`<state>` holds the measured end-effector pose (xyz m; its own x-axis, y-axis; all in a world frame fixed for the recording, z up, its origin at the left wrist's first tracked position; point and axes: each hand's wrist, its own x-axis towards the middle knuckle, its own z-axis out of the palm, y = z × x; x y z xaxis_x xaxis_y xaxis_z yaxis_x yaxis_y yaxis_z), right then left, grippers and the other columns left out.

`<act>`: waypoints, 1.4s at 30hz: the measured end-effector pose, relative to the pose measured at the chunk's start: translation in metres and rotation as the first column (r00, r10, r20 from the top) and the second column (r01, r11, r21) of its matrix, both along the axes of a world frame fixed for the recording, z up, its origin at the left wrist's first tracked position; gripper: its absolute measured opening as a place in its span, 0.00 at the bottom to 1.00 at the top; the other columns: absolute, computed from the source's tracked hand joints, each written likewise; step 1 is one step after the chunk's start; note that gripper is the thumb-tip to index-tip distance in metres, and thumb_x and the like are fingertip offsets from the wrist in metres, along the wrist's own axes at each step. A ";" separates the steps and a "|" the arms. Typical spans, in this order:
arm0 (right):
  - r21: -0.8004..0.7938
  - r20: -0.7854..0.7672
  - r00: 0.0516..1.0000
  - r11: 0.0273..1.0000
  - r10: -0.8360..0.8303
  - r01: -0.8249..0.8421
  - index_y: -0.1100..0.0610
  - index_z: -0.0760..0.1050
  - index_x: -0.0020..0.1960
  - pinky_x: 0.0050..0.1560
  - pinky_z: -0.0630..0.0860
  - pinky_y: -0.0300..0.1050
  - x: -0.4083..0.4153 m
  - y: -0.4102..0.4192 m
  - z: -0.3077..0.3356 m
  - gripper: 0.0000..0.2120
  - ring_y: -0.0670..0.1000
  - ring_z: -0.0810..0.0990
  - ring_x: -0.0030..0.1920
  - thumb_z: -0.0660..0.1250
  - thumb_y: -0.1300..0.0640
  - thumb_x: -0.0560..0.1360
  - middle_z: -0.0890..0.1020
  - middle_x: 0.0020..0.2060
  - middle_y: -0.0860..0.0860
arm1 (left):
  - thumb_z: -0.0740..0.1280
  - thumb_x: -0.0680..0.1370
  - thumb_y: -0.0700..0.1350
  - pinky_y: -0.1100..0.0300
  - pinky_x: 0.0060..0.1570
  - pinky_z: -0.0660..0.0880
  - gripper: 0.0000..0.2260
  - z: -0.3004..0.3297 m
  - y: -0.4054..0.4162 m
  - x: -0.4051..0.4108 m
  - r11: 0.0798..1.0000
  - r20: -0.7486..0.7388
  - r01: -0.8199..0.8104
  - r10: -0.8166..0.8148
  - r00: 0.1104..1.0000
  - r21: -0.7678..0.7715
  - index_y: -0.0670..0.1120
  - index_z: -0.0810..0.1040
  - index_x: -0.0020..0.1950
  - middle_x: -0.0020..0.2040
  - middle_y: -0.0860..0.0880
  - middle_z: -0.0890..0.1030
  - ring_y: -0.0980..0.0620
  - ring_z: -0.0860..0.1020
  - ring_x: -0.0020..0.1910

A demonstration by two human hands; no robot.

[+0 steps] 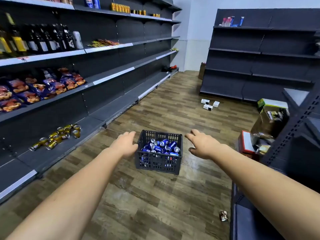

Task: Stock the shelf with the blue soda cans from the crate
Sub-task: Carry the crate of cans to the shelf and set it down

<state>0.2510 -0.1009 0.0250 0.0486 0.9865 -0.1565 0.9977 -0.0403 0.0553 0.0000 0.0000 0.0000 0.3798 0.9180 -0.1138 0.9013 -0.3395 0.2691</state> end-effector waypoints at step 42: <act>-0.207 -0.094 0.984 0.970 -0.149 0.127 0.56 0.54 0.75 0.55 0.71 0.46 0.253 0.469 -0.049 0.27 0.58 0.72 0.63 0.59 0.52 0.80 0.63 0.69 0.57 | 0.60 0.81 0.47 0.55 0.70 0.61 0.25 -0.039 0.477 0.214 0.993 -0.071 -0.044 0.036 0.997 -0.111 0.44 0.57 0.76 0.75 0.42 0.61 0.45 0.63 0.73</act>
<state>0.5040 0.3684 -0.0242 0.1540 0.9197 -0.3611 0.9837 -0.1770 -0.0312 0.2139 0.4775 -0.0387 0.3305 0.9123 -0.2420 0.9312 -0.2735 0.2409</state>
